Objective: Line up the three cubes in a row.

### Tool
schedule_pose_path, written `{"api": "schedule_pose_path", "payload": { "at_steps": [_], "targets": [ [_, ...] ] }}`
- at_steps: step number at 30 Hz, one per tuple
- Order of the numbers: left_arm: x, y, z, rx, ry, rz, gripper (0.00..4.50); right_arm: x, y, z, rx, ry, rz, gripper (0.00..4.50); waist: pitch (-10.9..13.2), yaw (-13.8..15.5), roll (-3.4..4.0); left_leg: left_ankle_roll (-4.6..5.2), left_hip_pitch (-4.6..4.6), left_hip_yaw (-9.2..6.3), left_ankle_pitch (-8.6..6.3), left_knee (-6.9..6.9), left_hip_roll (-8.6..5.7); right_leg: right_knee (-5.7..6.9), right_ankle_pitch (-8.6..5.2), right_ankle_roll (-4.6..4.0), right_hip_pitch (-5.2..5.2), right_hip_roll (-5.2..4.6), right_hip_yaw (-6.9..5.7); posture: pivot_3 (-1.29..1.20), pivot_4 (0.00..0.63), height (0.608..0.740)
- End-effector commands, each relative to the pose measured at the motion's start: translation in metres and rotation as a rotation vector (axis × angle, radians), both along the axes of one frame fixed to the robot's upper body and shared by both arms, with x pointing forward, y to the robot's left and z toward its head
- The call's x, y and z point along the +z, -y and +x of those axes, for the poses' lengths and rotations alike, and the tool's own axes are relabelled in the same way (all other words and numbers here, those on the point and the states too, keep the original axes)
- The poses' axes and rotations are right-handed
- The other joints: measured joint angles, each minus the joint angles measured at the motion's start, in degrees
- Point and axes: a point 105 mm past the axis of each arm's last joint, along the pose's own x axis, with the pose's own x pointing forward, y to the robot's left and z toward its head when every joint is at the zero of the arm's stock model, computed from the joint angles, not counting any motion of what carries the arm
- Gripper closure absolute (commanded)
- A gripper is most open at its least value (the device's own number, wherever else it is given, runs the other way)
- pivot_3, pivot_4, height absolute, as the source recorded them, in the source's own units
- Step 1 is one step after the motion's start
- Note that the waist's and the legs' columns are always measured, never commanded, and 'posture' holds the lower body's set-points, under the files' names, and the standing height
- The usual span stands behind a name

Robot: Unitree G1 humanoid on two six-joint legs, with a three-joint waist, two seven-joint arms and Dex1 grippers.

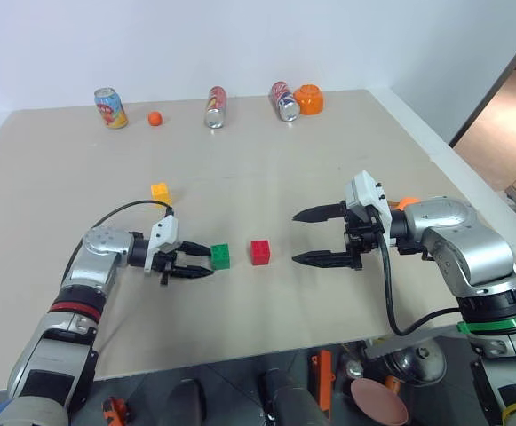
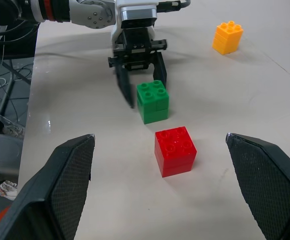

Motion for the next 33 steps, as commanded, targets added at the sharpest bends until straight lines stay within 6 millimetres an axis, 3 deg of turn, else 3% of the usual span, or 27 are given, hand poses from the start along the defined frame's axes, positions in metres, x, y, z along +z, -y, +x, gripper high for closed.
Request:
{"api": "schedule_pose_path", "payload": {
  "at_steps": [1, 2, 16, 24, 29, 33],
  "targets": [
    [0.003, -0.005, 0.006, 0.041, 0.029, 0.007, 0.54, 0.012, 0.000, -0.003, 0.019, 0.048, 0.011, 0.15, 0.0, 0.0, 0.00, 0.02, 0.00, 0.00, 0.01, 0.04, 0.00, 0.01, 0.00, -0.02, 0.00, 0.00, 0.00, 0.00, 0.150, 0.740],
    [0.003, -0.005, 0.006, 0.037, 0.026, 0.002, 0.23, 0.012, 0.000, -0.003, 0.019, 0.048, 0.010, 0.15, 0.0, 0.0, 0.00, 0.11, 0.00, 0.01, 0.07, 0.08, 0.00, 0.02, 0.00, -0.04, 0.02, 0.00, 0.00, 0.00, 0.150, 0.740],
    [0.015, -0.031, 0.011, 0.092, 0.034, 0.033, 0.23, 0.019, -0.003, 0.000, 0.044, 0.060, 0.012, 0.15, 0.0, -0.3, 0.00, 0.46, 0.04, 0.06, 0.30, 0.11, 0.04, 0.04, 0.21, -0.23, -0.03, 0.08, 0.04, 0.00, 0.150, 0.740],
    [0.025, -0.064, -0.005, 0.121, 0.001, 0.087, 0.23, 0.021, -0.003, 0.002, 0.057, 0.064, -0.001, 0.15, 0.0, -0.4, 0.00, 0.53, -0.13, 0.01, 0.04, -0.02, 0.07, 0.06, 0.18, -0.14, -0.18, 0.14, 0.02, 0.00, 0.150, 0.740],
    [0.067, -0.069, 0.007, 0.311, 0.055, -0.153, 0.23, 0.032, -0.006, 0.013, 0.009, 0.125, 0.053, 0.15, 0.0, -0.3, 0.00, 0.52, -0.18, -0.04, 0.01, -0.04, 0.09, 0.12, 0.09, -0.17, -0.24, 0.13, -0.02, 0.00, 0.150, 0.740],
    [0.081, -0.075, 0.008, 0.503, 0.072, -0.343, 0.23, 0.034, -0.011, 0.013, 0.009, 0.111, 0.098, 0.15, 0.0, -0.2, 0.00, 0.52, -0.15, -0.02, 0.02, 0.03, 0.08, 0.12, 0.10, -0.17, -0.19, 0.09, -0.03, 0.00, 0.150, 0.740]
  ]
}}
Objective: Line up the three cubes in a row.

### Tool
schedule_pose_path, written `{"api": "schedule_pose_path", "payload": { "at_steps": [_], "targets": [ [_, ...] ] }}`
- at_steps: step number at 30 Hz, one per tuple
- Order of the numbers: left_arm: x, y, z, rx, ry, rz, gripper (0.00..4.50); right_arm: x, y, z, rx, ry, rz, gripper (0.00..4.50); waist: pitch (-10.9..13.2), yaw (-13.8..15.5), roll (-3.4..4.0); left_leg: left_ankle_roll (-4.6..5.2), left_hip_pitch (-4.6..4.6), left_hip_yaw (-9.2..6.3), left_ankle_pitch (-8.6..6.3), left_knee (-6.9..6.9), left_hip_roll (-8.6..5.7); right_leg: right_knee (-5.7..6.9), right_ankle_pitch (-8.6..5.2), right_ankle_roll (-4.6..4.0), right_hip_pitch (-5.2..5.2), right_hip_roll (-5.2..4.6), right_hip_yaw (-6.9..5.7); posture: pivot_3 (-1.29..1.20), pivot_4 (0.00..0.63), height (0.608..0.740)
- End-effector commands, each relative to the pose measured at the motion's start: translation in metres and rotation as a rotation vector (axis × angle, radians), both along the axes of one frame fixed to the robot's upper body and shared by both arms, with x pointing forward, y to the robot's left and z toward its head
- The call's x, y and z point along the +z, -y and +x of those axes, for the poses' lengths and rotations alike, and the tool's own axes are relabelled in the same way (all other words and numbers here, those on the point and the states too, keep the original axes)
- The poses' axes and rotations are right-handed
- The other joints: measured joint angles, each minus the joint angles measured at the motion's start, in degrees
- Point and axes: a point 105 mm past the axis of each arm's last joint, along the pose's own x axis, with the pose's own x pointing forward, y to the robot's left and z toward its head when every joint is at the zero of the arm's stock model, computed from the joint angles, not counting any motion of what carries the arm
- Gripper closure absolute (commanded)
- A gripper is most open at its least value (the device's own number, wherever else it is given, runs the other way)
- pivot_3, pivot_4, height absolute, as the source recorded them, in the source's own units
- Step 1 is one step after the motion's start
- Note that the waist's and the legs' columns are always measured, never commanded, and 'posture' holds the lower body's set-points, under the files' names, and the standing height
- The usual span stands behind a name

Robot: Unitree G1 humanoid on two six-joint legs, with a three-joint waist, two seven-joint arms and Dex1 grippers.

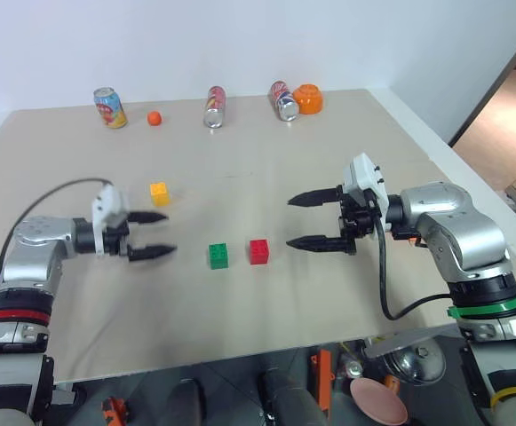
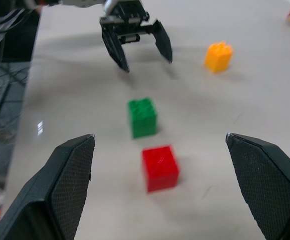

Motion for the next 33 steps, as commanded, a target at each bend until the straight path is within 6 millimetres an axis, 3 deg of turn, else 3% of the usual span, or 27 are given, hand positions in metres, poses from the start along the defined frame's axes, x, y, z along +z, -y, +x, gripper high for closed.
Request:
{"api": "schedule_pose_path", "payload": {
  "at_steps": [1, 10, 20, 29, 33],
  "targets": [
    [0.015, -0.011, -0.001, 0.179, 0.042, -0.153, 0.23, 0.013, -0.001, -0.002, 0.003, 0.040, 0.042, 0.15, 0.0, 0.0, 0.00, 0.00, 0.00, 0.01, 0.00, 0.01, 0.00, 0.00, 0.01, 0.01, 0.02, -0.01, 0.00, 0.00, 0.150, 0.740],
    [0.002, -0.010, -0.009, 0.407, 0.054, -0.235, 0.23, 0.023, -0.014, 0.000, -0.003, 0.072, 0.114, 0.15, 0.0, 0.0, -0.01, -0.04, 0.05, -0.01, 0.02, 0.02, -0.01, 0.03, 0.02, 0.01, 0.04, -0.01, -0.02, 0.00, 0.150, 0.740],
    [-0.017, -0.034, -0.001, 0.587, 0.059, -0.181, 0.23, 0.023, -0.032, 0.001, -0.036, 0.108, 0.180, 0.15, 0.0, 0.0, -0.02, -0.05, 0.07, 0.00, 0.03, 0.05, -0.02, 0.02, 0.04, 0.00, 0.07, -0.01, 0.00, 0.00, 0.150, 0.740],
    [-0.033, -0.046, 0.026, 0.672, 0.067, -0.088, 0.23, 0.021, -0.033, -0.001, -0.047, 0.110, 0.186, 0.15, 0.0, 0.1, -0.03, -0.05, 0.06, 0.00, 0.03, 0.04, -0.02, 0.02, 0.03, -0.01, 0.06, -0.01, -0.02, 0.00, 0.150, 0.740],
    [-0.039, -0.043, 0.039, 0.682, 0.062, -0.073, 0.23, 0.027, -0.035, -0.003, -0.074, 0.134, 0.214, 0.15, 0.0, 0.1, -0.03, -0.06, 0.06, 0.02, 0.04, 0.05, -0.03, 0.02, 0.05, 0.02, 0.07, -0.02, 0.00, 0.00, 0.150, 0.740]
  ]
}}
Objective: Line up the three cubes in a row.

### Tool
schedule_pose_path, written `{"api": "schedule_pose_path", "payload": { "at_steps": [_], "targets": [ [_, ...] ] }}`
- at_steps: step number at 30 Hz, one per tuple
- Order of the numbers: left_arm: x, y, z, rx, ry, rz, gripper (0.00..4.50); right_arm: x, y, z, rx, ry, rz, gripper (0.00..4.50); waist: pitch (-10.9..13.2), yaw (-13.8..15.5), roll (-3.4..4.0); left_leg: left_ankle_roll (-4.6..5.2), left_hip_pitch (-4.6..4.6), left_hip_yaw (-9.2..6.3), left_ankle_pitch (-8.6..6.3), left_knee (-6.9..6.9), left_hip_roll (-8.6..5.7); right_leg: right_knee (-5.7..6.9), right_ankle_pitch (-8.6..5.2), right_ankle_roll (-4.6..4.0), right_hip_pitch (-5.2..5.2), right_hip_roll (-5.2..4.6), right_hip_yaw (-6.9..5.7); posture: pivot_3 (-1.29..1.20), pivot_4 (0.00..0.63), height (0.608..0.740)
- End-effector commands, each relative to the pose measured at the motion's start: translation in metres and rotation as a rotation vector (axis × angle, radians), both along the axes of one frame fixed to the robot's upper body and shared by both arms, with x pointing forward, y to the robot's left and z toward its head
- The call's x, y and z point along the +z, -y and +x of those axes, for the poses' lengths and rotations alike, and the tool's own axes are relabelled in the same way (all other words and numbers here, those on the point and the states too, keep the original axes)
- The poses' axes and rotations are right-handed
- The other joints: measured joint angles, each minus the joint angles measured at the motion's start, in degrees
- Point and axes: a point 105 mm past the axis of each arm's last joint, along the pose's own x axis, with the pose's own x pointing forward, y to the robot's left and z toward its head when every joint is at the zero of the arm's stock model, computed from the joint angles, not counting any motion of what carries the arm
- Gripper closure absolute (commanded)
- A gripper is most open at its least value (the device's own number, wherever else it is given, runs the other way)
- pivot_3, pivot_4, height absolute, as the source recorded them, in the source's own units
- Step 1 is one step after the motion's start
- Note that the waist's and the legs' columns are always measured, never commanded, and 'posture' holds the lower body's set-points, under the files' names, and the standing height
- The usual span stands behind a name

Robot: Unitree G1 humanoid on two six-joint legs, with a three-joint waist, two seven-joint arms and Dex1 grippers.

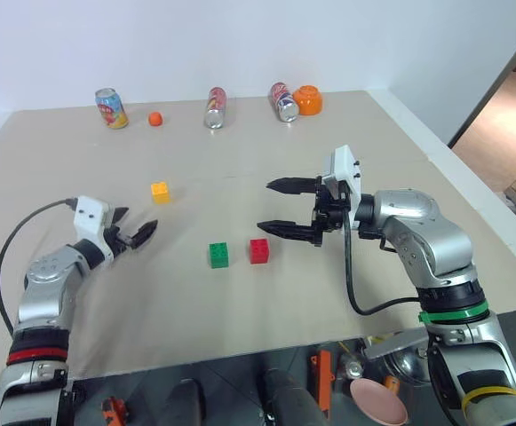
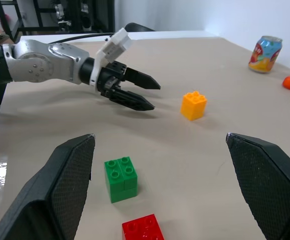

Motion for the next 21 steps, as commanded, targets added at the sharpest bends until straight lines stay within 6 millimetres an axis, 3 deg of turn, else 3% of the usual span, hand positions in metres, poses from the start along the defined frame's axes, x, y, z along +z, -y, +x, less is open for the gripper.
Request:
{"api": "schedule_pose_path", "payload": {
  "at_steps": [1, 21],
  "targets": [
    [0.004, 0.001, 0.009, 0.005, 0.029, 0.029, 0.23, 0.018, -0.001, -0.007, -0.012, 0.075, 0.046, 0.15, 0.0, 0.0, 0.00, 0.00, 0.00, 0.00, 0.00, 0.00, 0.00, 0.00, 0.01, 0.02, 0.00, 0.01, 0.00, 0.00, 0.150, 0.740],
    [0.011, 0.019, 0.050, -0.043, 0.009, 0.046, 0.23, 0.022, 0.005, -0.018, -0.095, 0.079, 0.081, 0.15, 0.0, 0.1, -0.02, -0.02, -0.07, -0.04, -0.01, -0.05, -0.02, 0.00, 0.11, 0.20, -0.02, 0.00, -0.04, 0.00, 0.150, 0.740]
  ]
}}
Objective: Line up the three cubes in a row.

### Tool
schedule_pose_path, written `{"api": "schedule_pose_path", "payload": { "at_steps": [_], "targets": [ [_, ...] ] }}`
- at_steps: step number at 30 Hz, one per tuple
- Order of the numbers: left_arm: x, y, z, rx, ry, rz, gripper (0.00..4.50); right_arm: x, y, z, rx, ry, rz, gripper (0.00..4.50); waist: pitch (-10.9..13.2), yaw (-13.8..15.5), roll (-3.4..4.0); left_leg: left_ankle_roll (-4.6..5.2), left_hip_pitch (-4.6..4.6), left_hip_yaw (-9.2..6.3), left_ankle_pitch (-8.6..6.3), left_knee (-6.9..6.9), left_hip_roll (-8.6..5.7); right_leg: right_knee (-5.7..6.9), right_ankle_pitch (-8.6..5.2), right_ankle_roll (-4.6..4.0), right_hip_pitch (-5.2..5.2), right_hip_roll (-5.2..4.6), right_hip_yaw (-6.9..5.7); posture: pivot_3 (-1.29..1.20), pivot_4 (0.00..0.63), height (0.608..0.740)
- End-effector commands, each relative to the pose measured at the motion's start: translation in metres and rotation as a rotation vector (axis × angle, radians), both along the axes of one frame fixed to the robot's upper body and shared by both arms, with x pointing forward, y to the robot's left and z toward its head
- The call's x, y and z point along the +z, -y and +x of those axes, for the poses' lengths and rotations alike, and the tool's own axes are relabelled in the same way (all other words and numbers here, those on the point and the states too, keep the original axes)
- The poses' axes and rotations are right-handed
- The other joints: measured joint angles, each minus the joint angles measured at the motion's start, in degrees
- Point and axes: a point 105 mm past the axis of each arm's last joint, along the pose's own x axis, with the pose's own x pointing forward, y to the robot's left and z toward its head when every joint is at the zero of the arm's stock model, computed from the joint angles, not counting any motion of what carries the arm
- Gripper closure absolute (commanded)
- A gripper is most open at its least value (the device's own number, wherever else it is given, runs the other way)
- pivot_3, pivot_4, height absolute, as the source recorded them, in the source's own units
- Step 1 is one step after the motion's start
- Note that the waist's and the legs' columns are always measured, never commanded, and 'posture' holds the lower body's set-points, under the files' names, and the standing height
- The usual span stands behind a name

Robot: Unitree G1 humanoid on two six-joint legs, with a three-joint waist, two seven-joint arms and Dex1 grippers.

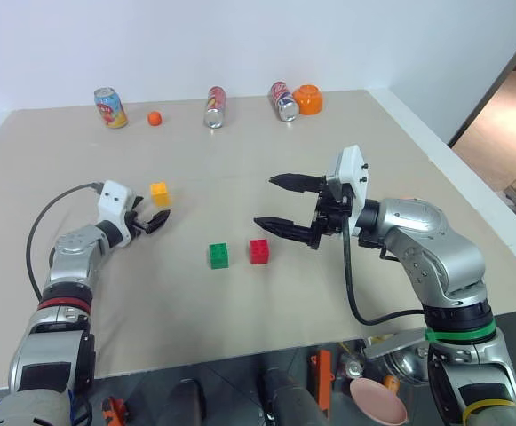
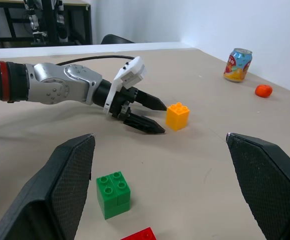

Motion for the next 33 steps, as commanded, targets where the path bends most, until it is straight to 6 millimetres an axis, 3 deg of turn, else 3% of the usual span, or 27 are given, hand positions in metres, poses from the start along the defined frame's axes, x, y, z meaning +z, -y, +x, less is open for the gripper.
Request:
{"api": "schedule_pose_path", "payload": {
  "at_steps": [1, 11, 23, 33],
  "targets": [
    [0.016, 0.003, 0.008, -0.007, 0.044, 0.008, 0.23, 0.014, 0.005, -0.005, -0.005, 0.052, 0.019, 0.15, 0.0, 0.0, 0.00, 0.00, 0.00, 0.00, 0.00, 0.00, 0.00, 0.00, 0.00, 0.00, 0.00, 0.00, 0.00, 0.00, 0.150, 0.740],
    [0.020, 0.006, 0.013, -0.008, 0.038, -0.016, 0.23, 0.014, 0.009, 0.002, -0.005, 0.049, -0.011, 0.15, 0.0, 0.0, -0.01, 0.00, 0.00, -0.01, 0.00, 0.00, 0.00, 0.00, 0.00, 0.00, 0.00, 0.01, 0.00, 0.00, 0.150, 0.740],
    [0.012, 0.013, 0.006, 0.022, 0.026, -0.015, 0.23, 0.015, 0.008, 0.005, 0.017, 0.048, -0.020, 0.15, 0.0, -0.1, -0.01, 0.00, -0.01, -0.01, 0.00, -0.01, 0.00, 0.00, 0.01, 0.02, 0.00, 0.00, 0.01, 0.00, 0.150, 0.740],
    [0.018, 0.022, 0.001, 0.244, -0.014, -0.060, 0.23, 0.014, 0.005, 0.007, 0.034, 0.043, -0.017, 0.15, 0.0, 0.0, -0.02, 0.00, 0.00, -0.04, 0.00, 0.03, -0.01, 0.00, 0.05, 0.08, 0.02, 0.01, 0.02, 0.00, 0.150, 0.740]
  ]
}}
